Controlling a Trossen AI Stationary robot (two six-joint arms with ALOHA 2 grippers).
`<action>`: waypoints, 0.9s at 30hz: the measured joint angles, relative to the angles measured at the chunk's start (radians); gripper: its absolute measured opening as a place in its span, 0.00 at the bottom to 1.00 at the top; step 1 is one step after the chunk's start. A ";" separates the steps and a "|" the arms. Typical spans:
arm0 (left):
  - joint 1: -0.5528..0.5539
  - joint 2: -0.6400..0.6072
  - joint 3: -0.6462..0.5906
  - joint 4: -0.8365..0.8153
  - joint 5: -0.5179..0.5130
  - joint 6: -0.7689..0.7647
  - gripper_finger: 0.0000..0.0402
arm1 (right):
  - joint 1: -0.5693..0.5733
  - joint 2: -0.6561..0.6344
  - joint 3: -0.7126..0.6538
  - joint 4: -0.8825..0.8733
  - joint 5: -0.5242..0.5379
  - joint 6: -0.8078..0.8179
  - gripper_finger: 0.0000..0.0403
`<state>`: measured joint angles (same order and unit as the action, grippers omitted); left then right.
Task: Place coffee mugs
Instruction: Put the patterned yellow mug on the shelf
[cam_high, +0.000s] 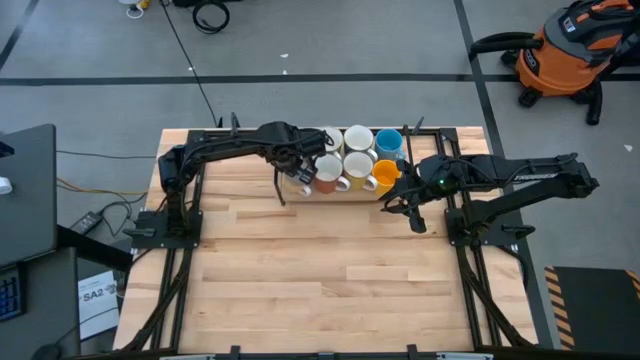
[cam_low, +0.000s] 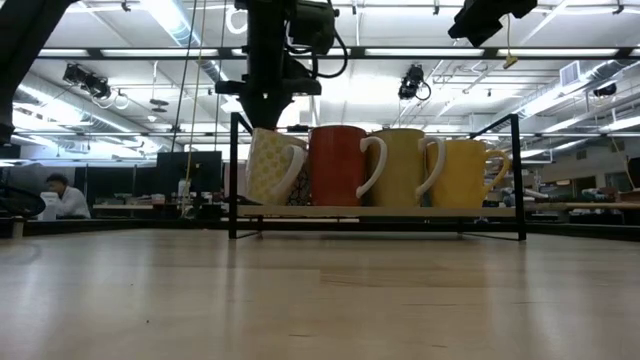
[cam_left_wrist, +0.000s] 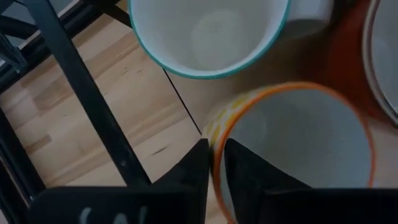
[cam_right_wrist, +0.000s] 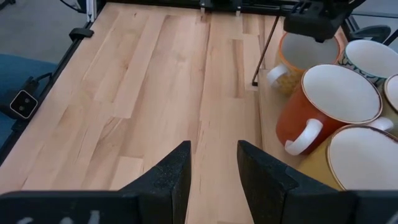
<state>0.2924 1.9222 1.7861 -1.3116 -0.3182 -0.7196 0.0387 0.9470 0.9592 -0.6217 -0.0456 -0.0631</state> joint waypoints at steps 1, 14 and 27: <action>0.000 0.000 0.001 0.001 -0.001 -0.010 0.15 | 0.000 0.000 0.000 0.000 0.000 0.000 0.34; 0.006 -0.001 0.001 -0.005 0.001 -0.018 0.28 | 0.000 0.000 0.000 0.000 0.000 0.000 0.34; 0.026 -0.001 0.001 -0.007 0.024 0.032 0.30 | 0.000 0.000 0.000 0.000 0.000 0.000 0.34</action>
<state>0.3179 1.9211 1.7868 -1.3182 -0.2944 -0.6876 0.0387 0.9470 0.9592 -0.6220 -0.0456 -0.0631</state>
